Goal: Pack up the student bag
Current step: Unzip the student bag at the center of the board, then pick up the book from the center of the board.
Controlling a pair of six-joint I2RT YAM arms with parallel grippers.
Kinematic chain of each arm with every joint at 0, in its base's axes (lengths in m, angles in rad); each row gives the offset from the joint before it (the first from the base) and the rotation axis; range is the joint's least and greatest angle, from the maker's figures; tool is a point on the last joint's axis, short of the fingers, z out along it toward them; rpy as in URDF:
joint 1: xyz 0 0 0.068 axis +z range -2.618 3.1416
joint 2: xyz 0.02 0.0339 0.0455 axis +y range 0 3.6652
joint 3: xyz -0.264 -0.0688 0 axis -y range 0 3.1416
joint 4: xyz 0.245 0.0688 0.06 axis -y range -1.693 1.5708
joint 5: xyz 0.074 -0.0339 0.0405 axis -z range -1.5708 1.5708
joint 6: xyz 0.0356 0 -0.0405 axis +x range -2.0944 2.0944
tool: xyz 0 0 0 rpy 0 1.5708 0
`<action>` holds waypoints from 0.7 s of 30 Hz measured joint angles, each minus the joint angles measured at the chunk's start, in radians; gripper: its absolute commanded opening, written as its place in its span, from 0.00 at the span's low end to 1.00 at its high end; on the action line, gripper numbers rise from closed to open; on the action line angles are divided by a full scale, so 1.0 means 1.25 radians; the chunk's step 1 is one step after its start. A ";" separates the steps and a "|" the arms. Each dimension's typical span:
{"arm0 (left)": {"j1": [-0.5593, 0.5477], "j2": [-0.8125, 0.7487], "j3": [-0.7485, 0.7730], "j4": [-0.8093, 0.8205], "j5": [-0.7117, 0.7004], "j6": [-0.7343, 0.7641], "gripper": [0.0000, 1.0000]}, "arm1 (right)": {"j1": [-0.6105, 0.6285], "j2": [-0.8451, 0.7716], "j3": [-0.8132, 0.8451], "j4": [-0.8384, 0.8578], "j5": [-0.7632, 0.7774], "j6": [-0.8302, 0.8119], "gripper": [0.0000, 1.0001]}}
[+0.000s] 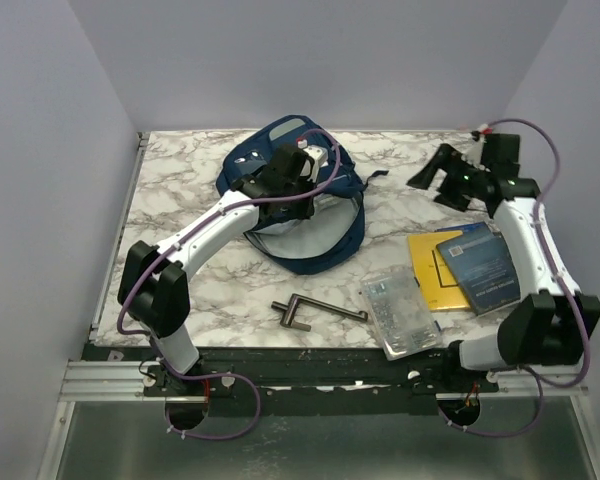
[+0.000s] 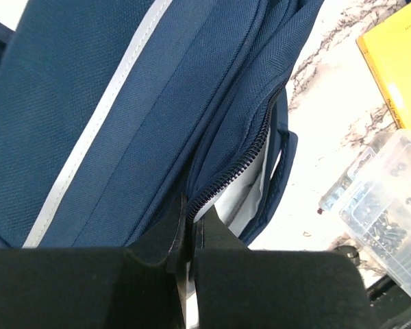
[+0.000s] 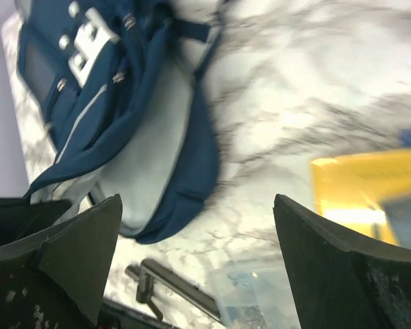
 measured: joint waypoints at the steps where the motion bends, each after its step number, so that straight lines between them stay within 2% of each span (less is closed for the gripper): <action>1: 0.000 0.012 0.006 -0.003 0.012 -0.009 0.00 | -0.039 -0.046 -0.038 0.005 0.015 0.004 0.95; 7: 0.001 0.030 0.016 -0.029 0.068 -0.043 0.00 | -0.272 -0.289 -0.252 -0.002 0.103 0.031 1.00; 11: 0.003 0.030 0.018 -0.033 0.087 -0.058 0.00 | -0.394 -0.381 -0.367 -0.058 0.252 0.067 1.00; 16: 0.006 0.030 0.019 -0.034 0.127 -0.095 0.00 | -0.407 -0.450 -0.377 -0.148 0.439 0.189 1.00; 21: 0.006 0.030 0.019 -0.034 0.158 -0.122 0.00 | -0.414 -0.536 -0.482 -0.171 0.526 0.334 1.00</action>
